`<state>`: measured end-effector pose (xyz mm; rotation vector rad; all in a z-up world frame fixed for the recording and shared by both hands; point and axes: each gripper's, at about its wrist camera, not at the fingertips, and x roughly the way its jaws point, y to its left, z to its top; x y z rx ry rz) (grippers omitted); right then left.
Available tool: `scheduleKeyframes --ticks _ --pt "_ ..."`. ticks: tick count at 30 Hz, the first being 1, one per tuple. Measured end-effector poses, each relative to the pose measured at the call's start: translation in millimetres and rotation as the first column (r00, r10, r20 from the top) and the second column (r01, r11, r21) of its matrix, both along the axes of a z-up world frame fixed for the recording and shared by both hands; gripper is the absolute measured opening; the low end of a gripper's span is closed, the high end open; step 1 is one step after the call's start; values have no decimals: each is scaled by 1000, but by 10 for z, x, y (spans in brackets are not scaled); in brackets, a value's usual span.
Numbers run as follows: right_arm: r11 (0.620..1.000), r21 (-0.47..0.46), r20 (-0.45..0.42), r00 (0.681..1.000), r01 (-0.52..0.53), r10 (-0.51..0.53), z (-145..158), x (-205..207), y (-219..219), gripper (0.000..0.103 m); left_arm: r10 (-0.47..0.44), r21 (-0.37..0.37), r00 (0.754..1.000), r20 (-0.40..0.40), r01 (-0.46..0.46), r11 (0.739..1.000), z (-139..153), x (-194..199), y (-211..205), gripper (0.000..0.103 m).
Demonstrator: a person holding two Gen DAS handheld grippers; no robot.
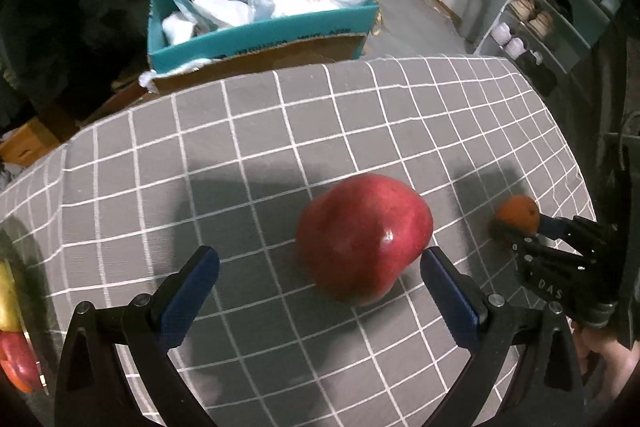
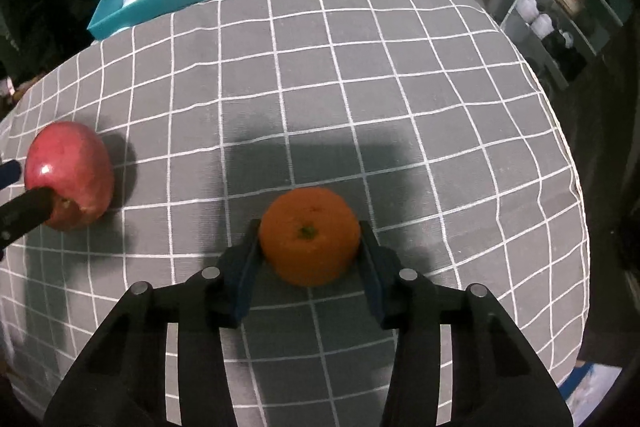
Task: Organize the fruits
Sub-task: 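Grasp the red apple with the left tool while the right tool grasps the tangerine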
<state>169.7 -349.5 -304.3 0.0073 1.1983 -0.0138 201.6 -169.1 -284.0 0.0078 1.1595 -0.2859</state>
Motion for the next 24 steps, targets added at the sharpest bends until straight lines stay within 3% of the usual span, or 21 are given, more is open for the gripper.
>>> scheduleKeyframes --ticks 16,18,20,24 --pt "999 24 25 999 28 -29 105 -12 17 43 0 -68 999 -46 -3 998 -222 178 -148 100" --pt "999 25 29 999 31 -31 117 -17 9 43 -8 -71 998 -55 4 997 -235 175 -177 84" --pt "999 25 32 999 33 -34 129 -21 4 43 -21 -90 998 -62 15 996 -230 165 -198 76" --pt "999 23 46 998 35 -36 179 -35 16 43 -19 -61 999 -44 17 998 -204 116 -224 76"
